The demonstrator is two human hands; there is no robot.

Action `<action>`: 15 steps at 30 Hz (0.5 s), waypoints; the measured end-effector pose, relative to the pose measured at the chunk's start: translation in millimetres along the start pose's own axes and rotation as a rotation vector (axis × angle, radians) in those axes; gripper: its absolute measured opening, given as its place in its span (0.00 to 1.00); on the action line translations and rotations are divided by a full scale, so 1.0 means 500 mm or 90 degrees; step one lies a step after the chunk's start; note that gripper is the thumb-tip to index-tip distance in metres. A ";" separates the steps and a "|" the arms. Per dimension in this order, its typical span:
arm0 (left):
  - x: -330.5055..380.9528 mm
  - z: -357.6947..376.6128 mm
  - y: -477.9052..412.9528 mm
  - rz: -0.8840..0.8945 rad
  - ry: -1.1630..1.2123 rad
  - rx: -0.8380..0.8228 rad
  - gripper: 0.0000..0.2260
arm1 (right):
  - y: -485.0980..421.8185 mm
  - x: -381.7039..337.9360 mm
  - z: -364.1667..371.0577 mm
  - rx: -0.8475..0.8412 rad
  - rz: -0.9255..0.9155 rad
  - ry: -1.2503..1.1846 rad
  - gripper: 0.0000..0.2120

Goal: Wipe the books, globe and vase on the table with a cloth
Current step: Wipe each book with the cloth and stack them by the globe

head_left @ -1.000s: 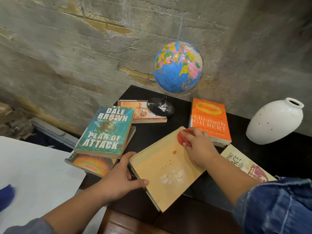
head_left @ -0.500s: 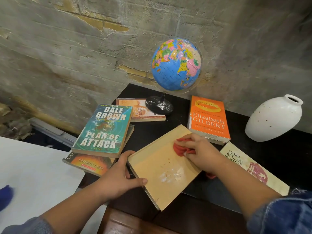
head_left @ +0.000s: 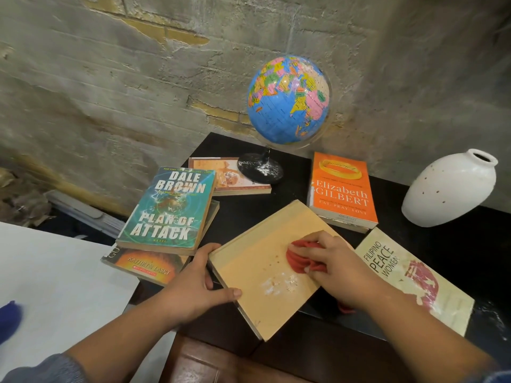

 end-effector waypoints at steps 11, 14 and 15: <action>0.008 -0.002 0.003 -0.006 -0.003 -0.004 0.39 | 0.058 0.030 -0.015 0.108 0.119 -0.004 0.22; 0.011 -0.002 0.005 -0.004 -0.008 0.000 0.39 | 0.083 0.007 0.004 0.135 0.137 -0.002 0.23; 0.013 -0.002 0.006 -0.004 -0.009 0.000 0.39 | 0.090 -0.011 0.020 0.123 0.107 -0.012 0.23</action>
Point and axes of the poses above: each hand's wrist, its own y-axis away from the middle knuckle, its own z-axis out of the palm, x = y × z, the point moved 9 cm from there along -y, towards the middle knuckle, and after that the axes turned 1 degree about x, right-handed, at the moved point
